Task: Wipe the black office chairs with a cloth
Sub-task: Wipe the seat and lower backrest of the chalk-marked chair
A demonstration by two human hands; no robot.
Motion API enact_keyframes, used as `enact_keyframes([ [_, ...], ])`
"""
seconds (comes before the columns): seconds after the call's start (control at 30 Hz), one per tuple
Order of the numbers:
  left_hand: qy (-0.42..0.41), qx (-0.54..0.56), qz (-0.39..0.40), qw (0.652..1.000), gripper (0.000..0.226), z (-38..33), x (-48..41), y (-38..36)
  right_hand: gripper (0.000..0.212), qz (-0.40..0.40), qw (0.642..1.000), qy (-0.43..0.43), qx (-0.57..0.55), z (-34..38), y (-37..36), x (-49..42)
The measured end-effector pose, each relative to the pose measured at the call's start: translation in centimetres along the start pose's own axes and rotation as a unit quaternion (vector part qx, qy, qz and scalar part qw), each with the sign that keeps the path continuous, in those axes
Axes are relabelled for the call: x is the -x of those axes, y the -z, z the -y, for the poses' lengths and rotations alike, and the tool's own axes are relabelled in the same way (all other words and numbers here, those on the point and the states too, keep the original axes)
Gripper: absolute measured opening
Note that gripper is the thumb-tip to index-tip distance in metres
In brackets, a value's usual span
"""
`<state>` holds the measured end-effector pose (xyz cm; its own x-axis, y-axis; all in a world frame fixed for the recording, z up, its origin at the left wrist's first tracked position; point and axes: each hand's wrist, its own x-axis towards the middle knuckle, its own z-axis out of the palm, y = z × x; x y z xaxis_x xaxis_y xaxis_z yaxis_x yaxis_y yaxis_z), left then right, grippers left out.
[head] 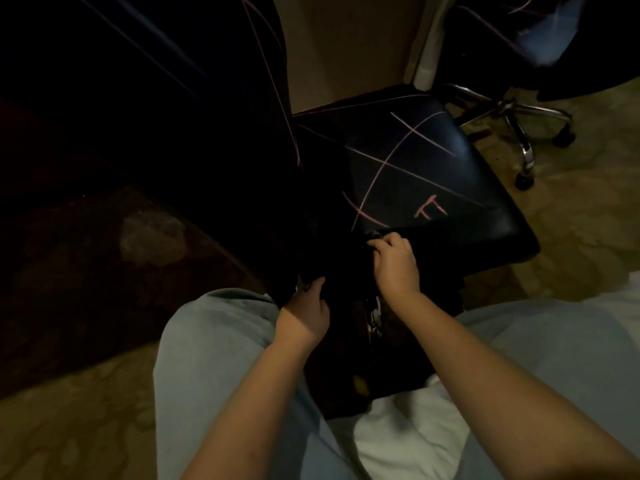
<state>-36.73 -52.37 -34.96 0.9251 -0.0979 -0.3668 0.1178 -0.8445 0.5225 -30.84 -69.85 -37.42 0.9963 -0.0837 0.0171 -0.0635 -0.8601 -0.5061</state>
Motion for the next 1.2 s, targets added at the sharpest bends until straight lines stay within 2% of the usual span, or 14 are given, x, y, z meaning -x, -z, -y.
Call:
enact_keyframes([
  [0.13,-0.006,0.007,0.002,1.000,0.050,-0.1,0.1,0.1,0.033,-0.012,0.999,-0.030,-0.005,-1.1,0.4,2.6],
  [0.2,-0.004,0.007,0.001,1.000,0.050,-0.1,0.2,0.1,0.040,0.009,1.000,-0.014,0.008,-0.8,0.2,3.8],
  [0.3,-0.004,-0.001,0.001,1.000,0.048,0.1,-0.1,0.1,0.046,0.049,0.997,-0.021,-0.054,0.4,-0.2,5.1],
  [0.37,0.000,-0.009,0.009,1.000,0.048,0.1,-0.4,0.2,0.053,0.060,0.996,0.034,-0.062,1.8,-1.1,5.6],
  [0.5,0.005,-0.023,0.024,0.999,0.049,0.1,-0.6,0.2,0.059,0.122,0.984,0.128,0.029,3.8,-2.8,3.8],
  [0.63,-0.001,-0.033,0.025,0.999,0.044,0.2,-0.7,0.3,0.061,0.194,0.962,0.150,0.119,4.8,-2.6,-1.0],
  [0.7,-0.005,-0.025,0.019,0.999,0.044,0.2,-0.6,0.3,0.062,0.186,0.968,0.136,0.102,4.1,-2.6,-2.4],
  [0.83,-0.006,-0.006,0.006,1.000,0.047,0.1,-0.4,0.2,0.053,0.114,0.988,0.101,0.021,1.5,-1.4,-1.7],
  [0.9,-0.004,0.000,0.006,1.000,0.048,0.1,-0.3,0.1,0.049,0.095,0.992,0.079,0.014,-0.2,-0.5,-0.7],
  [1.2,-0.003,-0.017,-0.004,1.000,0.049,-0.2,0.0,-0.2,0.054,-0.010,0.999,-0.045,0.012,-6.7,3.1,0.5],
])
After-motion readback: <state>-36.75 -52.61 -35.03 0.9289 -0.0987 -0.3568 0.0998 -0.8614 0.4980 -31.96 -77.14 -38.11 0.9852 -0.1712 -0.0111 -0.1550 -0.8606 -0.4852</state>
